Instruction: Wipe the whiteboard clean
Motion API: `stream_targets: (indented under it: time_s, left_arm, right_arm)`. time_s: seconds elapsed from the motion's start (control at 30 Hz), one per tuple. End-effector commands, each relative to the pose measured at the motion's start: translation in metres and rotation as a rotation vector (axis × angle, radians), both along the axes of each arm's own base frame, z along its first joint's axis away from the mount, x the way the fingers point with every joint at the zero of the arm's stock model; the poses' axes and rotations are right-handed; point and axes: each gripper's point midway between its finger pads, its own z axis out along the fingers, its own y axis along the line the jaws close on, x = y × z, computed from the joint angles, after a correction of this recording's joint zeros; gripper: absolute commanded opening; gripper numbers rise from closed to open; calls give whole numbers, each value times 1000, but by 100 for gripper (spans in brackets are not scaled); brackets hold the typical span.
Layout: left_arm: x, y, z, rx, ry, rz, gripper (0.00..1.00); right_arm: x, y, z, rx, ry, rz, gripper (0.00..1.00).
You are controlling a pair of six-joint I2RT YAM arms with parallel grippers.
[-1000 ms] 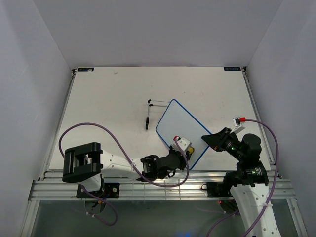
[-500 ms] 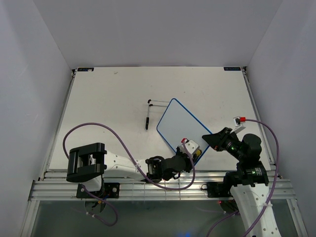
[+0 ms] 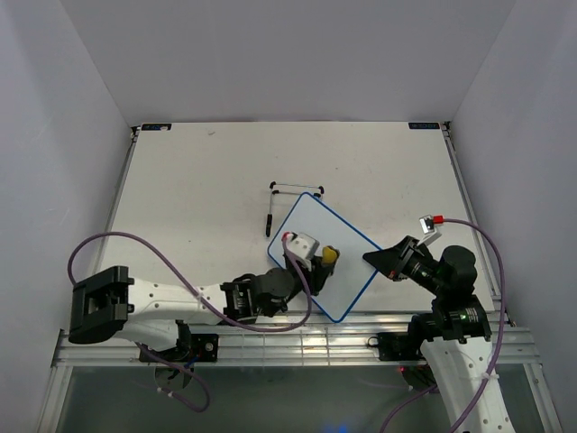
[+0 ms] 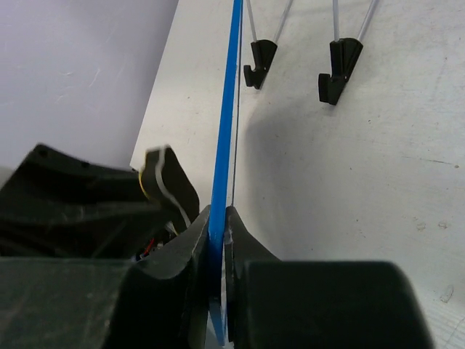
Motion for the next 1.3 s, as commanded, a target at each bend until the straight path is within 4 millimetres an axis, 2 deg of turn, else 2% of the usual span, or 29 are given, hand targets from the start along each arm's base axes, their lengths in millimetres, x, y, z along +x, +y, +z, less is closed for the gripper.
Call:
stream_targets:
  time_s: [0.0, 0.3, 0.43, 0.57, 0.97, 1.03, 1.2, 1.27]
  left_arm:
    - [27, 38, 11, -69, 34, 137, 0]
    - [62, 80, 0, -35, 45, 262, 0]
    - [82, 101, 2, -29, 37, 310, 0]
    - [105, 126, 12, -41, 20, 361, 0]
    - [144, 149, 31, -26, 1, 419, 0]
    - [148, 155, 29, -34, 35, 455, 0]
    - [152, 198, 7, 24, 166, 648, 0]
    - [152, 222, -8, 75, 218, 726, 0]
  right_arm:
    - [-5, 4, 51, 55, -159, 19, 8]
    - [-6, 1, 60, 8, -241, 22, 8]
    - [-11, 1, 64, -15, -286, 42, 8]
    - [-18, 2, 69, -33, -304, 66, 8]
    - [-38, 8, 84, -78, -398, 175, 8]
    - [-37, 5, 88, -118, -447, 159, 8]
    - [-22, -10, 98, -199, -510, 49, 8]
    - [-18, -11, 104, -213, -533, 39, 8]
